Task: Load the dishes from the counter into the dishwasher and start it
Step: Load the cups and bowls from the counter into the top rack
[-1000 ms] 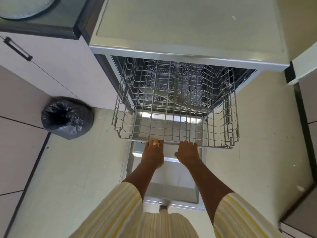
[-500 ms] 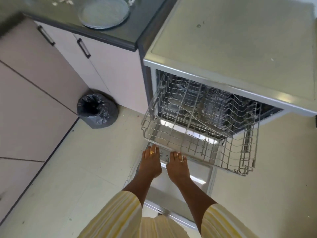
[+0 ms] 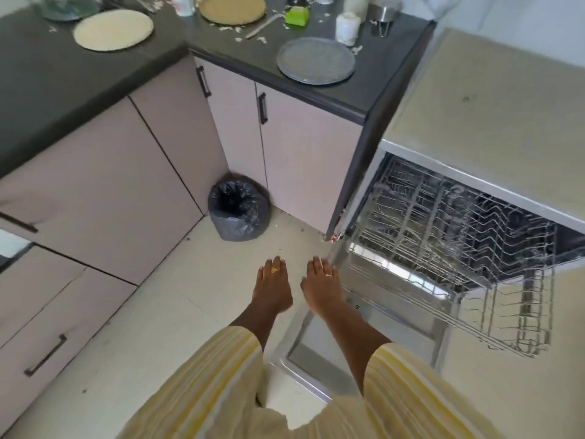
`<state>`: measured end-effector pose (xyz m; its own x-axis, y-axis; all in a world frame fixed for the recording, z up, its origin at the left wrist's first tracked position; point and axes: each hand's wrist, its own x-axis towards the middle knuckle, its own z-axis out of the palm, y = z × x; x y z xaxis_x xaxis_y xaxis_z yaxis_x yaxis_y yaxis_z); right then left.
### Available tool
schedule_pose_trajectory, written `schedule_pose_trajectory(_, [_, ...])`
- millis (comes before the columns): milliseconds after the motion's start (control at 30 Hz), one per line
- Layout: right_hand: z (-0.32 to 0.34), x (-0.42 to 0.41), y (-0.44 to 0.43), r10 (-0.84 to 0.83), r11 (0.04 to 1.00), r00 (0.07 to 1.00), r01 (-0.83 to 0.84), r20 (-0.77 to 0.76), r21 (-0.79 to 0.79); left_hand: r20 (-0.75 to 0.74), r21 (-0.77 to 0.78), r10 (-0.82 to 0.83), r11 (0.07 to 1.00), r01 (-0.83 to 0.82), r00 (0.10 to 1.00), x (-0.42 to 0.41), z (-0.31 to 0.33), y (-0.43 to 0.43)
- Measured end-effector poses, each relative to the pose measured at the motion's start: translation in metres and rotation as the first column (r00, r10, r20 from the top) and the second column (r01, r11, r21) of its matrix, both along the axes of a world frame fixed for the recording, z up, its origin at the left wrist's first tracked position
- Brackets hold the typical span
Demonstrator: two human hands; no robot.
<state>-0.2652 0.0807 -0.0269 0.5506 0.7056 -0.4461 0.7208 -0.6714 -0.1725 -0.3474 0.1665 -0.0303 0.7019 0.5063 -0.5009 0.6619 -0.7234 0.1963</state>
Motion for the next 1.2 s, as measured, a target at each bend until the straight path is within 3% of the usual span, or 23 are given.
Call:
schedule_pose_trajectory(300, [0.028, -0.072, 0.135, 0.094, 0.994, 0.995, -0.095, 0.034, 0.05, 0.032, 0.01, 0.133, 0.991, -0.133, 0.991, -0.066, 0.035, 0.127])
schedule_pose_trajectory(567, [0.06, -0.066, 0.222, 0.176, 0.98, 0.976, -0.186, 0.128, 0.073, 0.131, 0.044, 0.184, 0.981, -0.191, 0.974, -0.059, 0.063, 0.211])
schedule_pose_trajectory(800, [0.078, -0.016, 0.337, 0.183, 0.967, 0.961, -0.214, 0.206, 0.136, 0.261, 0.137, 0.17, 0.968, -0.211, 0.95, -0.005, 0.093, 0.324])
schedule_pose_trajectory(1000, [0.089, 0.03, 0.401, 0.164, 0.971, 0.968, -0.192, 0.188, 0.141, 0.196, 0.14, 0.161, 0.972, -0.19, 0.967, 0.039, 0.113, 0.392])
schedule_pose_trajectory(1200, [0.122, 0.121, 0.489, 0.115, 0.97, 0.955, -0.167, 0.272, 0.175, 0.256, 0.197, 0.121, 0.965, -0.174, 0.959, 0.118, 0.139, 0.478])
